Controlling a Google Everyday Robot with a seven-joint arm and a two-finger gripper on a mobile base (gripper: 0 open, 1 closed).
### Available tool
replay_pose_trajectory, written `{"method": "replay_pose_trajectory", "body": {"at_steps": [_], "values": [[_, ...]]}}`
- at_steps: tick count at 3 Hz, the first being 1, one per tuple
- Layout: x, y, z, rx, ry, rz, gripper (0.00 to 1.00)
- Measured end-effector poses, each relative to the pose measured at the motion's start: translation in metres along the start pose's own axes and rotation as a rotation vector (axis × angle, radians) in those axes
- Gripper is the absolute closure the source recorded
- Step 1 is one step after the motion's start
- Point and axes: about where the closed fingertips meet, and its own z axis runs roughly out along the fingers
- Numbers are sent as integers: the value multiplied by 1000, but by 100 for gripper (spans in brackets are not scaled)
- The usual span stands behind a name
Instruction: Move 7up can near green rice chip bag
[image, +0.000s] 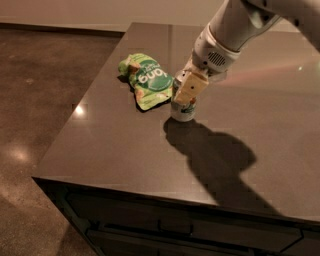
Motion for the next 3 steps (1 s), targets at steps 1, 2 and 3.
{"method": "replay_pose_trajectory", "body": {"at_steps": [1,2,3], "values": [[-4,-14,13,-16,-5,-1,100],[-7,-25,23,-26,3,-5,82],[-11,-34,28,-21,5,-7,59]]}}
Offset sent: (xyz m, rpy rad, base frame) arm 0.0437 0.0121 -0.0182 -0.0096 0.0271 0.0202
